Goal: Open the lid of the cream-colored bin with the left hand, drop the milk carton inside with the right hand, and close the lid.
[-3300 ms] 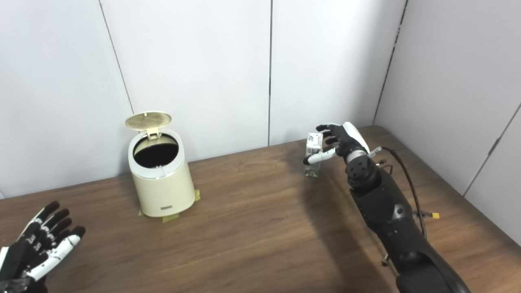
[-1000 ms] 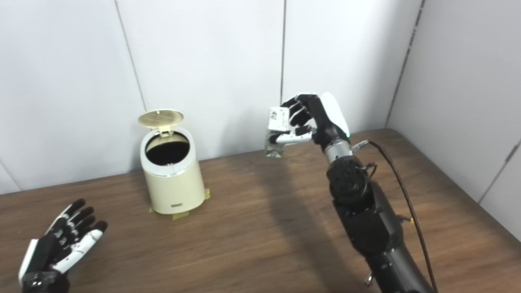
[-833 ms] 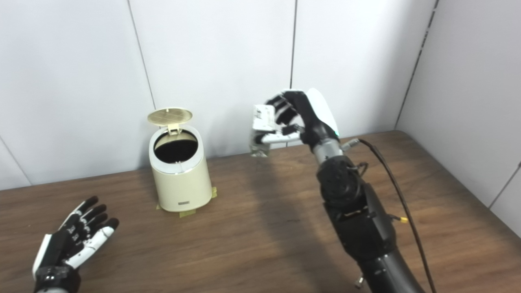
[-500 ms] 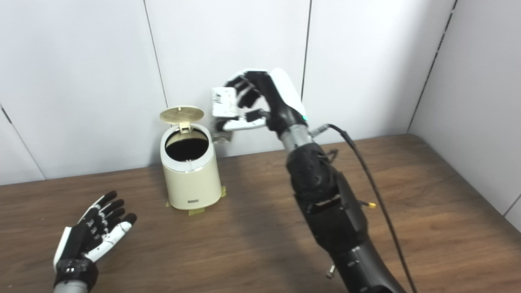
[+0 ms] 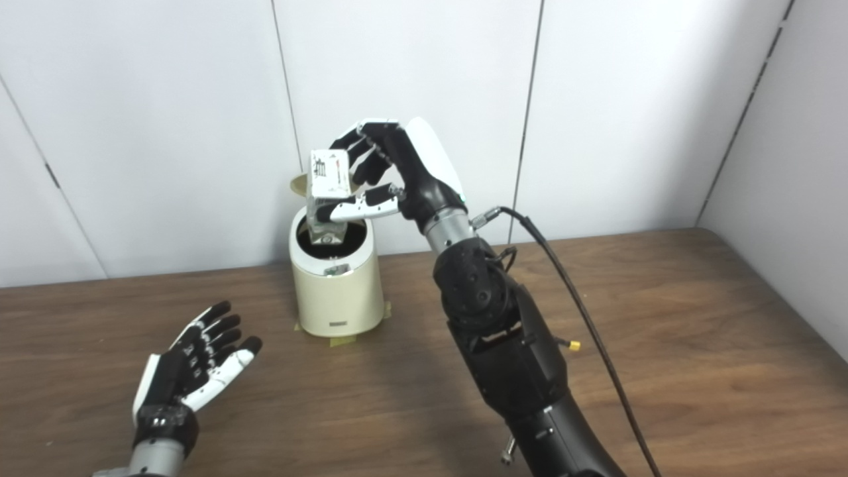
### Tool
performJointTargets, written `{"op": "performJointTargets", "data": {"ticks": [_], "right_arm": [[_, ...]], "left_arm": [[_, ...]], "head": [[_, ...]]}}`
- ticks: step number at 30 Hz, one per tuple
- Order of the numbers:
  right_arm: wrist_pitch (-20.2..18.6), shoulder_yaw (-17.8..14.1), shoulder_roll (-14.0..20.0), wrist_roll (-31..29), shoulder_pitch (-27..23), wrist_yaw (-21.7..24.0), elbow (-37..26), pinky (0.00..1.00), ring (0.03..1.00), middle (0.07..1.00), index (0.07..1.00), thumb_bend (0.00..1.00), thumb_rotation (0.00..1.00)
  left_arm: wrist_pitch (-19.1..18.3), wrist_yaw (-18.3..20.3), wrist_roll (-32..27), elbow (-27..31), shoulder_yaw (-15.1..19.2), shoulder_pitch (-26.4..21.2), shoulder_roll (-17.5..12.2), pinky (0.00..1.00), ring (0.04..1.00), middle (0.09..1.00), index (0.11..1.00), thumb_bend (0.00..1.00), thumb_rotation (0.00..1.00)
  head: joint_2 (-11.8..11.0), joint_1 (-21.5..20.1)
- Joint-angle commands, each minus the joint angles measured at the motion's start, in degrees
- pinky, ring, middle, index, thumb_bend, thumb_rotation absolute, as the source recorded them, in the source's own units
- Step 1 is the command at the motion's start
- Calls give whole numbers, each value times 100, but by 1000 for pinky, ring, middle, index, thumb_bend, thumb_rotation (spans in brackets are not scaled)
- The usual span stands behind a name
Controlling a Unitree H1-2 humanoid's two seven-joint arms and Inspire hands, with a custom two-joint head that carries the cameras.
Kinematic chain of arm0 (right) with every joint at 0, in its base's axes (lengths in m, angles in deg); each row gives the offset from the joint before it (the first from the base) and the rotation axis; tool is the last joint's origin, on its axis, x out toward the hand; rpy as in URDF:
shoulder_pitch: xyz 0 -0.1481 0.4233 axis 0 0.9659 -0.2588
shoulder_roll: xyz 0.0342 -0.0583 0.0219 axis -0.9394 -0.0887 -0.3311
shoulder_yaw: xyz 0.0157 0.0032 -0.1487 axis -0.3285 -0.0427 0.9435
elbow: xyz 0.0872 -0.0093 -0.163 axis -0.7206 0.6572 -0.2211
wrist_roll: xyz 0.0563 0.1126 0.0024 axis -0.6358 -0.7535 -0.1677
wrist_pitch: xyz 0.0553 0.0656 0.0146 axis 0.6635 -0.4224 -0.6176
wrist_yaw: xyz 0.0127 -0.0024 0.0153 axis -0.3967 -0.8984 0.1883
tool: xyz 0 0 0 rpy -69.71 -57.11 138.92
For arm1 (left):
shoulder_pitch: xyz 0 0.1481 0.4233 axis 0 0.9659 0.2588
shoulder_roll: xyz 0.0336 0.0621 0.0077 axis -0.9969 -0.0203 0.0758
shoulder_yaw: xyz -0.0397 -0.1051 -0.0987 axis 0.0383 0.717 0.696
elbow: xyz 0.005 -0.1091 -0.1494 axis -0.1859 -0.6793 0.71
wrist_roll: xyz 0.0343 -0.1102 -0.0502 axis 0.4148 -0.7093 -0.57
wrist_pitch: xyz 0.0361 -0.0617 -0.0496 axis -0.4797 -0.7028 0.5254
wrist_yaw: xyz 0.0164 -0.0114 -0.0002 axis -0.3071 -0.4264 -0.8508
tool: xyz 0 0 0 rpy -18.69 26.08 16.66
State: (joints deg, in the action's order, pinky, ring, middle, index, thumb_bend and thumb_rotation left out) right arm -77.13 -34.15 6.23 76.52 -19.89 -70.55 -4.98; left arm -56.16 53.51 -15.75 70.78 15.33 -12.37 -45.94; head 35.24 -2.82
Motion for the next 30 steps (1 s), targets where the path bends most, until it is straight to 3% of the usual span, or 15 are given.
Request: {"op": "performJointTargets", "data": {"ticks": [1, 10, 19, 30], "right_arm": [[474, -101, -15, -109, -429, -188, 17, 398, 424, 502, 490, 519, 0], [1330, -102, -60, -95, -461, -558, 968, 386, 421, 499, 491, 519, 0], [2325, -278, -133, 69, -563, -1550, 1811, 326, 425, 494, 514, 499, 0], [2642, -330, -19, 176, -597, -1894, 2184, 330, 427, 499, 512, 499, 0]], "left_arm": [[74, -69, 42, 259, -35, -193, 73, 820, 829, 834, 860, 786, 269], [-14, -121, 112, 456, -32, -181, 197, 852, 846, 840, 869, 768, 282], [-44, -72, -82, 423, 58, -216, 234, 862, 859, 846, 872, 765, 267], [24, -66, -56, 356, -11, -245, 236, 819, 845, 845, 872, 763, 257]], "head": [[-6, 33], [-44, 275], [-57, 267], [-65, 274]]}}
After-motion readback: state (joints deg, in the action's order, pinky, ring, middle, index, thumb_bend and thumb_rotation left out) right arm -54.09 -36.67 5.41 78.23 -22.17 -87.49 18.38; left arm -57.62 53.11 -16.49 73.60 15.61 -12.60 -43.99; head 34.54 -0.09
